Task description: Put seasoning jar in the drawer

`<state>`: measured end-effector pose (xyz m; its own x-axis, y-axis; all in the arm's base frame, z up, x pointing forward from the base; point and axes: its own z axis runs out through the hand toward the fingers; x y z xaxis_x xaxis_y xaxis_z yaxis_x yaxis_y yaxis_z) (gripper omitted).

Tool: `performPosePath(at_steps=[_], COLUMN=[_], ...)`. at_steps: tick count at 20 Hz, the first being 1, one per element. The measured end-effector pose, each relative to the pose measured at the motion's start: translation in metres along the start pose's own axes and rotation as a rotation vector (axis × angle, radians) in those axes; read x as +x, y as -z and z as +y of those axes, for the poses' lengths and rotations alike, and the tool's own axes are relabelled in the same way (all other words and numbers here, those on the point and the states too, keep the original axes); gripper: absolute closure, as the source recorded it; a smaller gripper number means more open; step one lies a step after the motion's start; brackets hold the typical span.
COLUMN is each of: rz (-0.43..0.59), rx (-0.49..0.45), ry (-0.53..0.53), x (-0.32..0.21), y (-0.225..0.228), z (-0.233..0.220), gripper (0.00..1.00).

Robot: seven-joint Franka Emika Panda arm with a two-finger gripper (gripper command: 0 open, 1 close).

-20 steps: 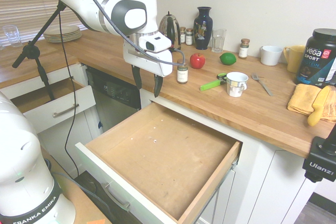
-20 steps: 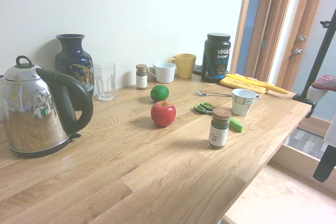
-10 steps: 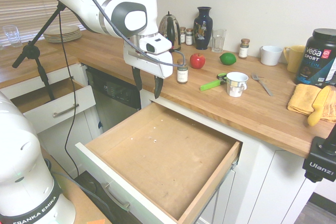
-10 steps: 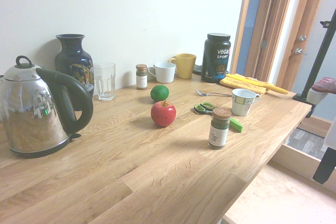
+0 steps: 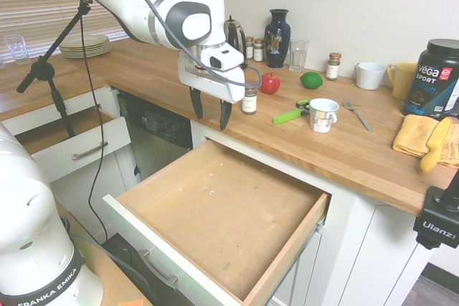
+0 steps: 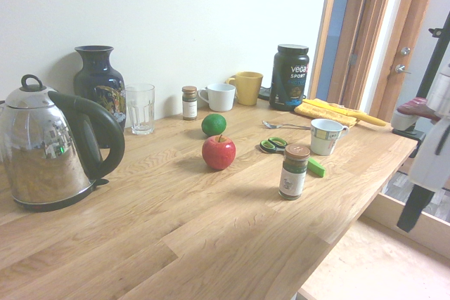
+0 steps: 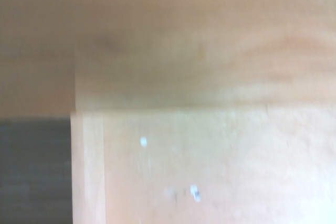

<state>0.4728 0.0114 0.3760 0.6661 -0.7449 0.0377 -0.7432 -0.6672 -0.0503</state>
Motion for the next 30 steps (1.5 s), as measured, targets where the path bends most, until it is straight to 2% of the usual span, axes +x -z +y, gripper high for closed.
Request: performPosePath(at_steps=[14, 28, 29, 30], rz=[-0.015, -0.019, -0.019, -0.019], rx=[-0.020, -0.061, -0.062, -0.063], ry=[-0.001, 0.026, 0.028, 0.030], x=[0.063, 0.104, 0.105, 0.106], y=[-0.014, -0.032, -0.034, -0.036], z=[-0.074, -0.135, -0.138, -0.141], gripper=[0.00, 0.00, 1.00, 1.00])
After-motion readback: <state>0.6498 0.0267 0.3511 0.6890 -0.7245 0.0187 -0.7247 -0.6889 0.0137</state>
